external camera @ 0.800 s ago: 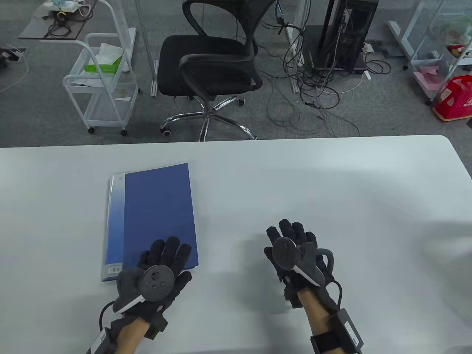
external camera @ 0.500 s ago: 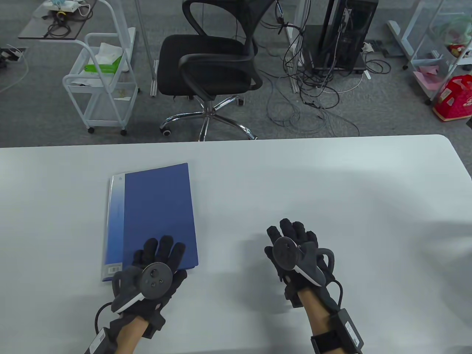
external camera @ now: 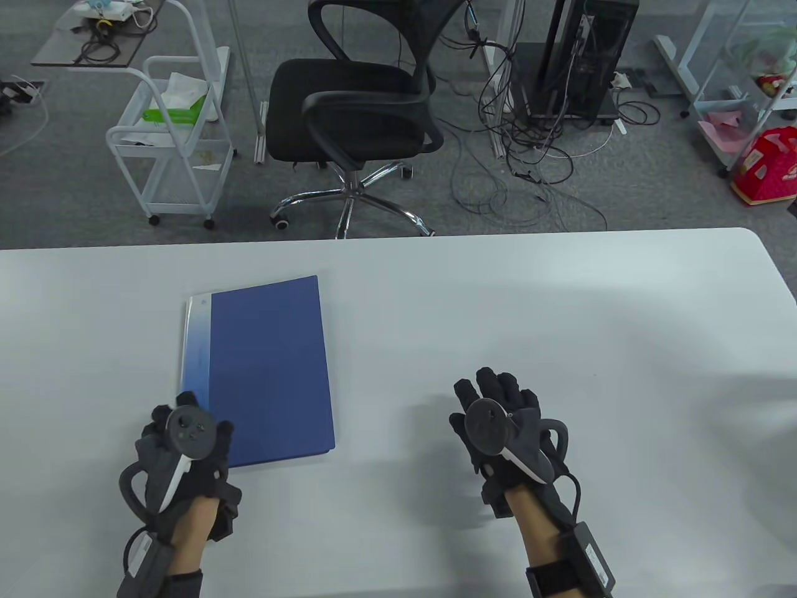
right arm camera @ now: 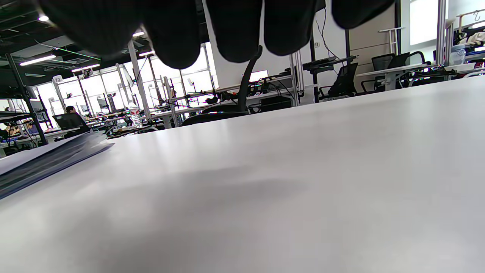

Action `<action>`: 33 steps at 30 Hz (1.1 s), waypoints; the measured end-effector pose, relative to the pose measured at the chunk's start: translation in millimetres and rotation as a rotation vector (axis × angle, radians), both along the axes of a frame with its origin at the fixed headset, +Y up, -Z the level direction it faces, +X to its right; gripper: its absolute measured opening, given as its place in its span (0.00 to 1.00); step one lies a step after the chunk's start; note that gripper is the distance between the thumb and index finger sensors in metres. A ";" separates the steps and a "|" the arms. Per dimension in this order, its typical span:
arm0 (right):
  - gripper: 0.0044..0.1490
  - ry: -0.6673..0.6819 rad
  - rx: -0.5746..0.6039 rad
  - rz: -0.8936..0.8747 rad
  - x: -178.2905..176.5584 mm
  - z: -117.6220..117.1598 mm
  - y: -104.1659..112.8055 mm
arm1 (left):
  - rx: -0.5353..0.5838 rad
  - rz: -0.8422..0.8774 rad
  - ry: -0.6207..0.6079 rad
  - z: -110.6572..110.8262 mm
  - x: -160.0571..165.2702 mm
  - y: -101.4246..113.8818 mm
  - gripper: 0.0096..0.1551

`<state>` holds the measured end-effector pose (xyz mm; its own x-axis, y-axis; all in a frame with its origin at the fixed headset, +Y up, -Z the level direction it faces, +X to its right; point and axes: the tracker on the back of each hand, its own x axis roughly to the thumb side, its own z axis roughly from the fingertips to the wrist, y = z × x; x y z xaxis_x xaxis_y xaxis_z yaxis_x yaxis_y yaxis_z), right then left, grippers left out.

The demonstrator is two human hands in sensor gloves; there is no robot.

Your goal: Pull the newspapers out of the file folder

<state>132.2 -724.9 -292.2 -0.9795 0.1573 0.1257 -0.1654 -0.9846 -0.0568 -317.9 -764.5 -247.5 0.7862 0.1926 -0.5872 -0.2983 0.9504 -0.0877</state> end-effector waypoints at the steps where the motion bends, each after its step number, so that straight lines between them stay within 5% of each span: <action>1: 0.38 -0.001 -0.002 -0.001 0.1 0.1 0.3 | -0.027 0.052 0.047 0.4 -5.1 -6.0 0.60; 4: 0.38 -0.008 -0.008 -0.007 1.4 0.0 0.4 | -0.015 0.084 0.097 -3.8 -8.7 -7.9 0.69; 8: 0.38 -0.019 -0.009 -0.015 5.1 -1.0 1.1 | -0.135 0.051 0.111 -14.5 -9.1 -10.9 0.71; 24: 0.39 -0.035 -0.034 -0.071 15.0 -3.6 1.3 | -0.122 0.367 0.266 -19.0 -32.9 -10.7 0.53; 28: 0.39 -0.043 -0.033 -0.083 18.4 -4.5 1.9 | -0.192 0.393 0.212 -25.9 -16.7 -10.5 0.73; 33: 0.40 -0.045 -0.032 -0.104 21.2 -4.8 3.5 | -0.098 0.242 0.298 -26.4 -18.9 -17.4 0.68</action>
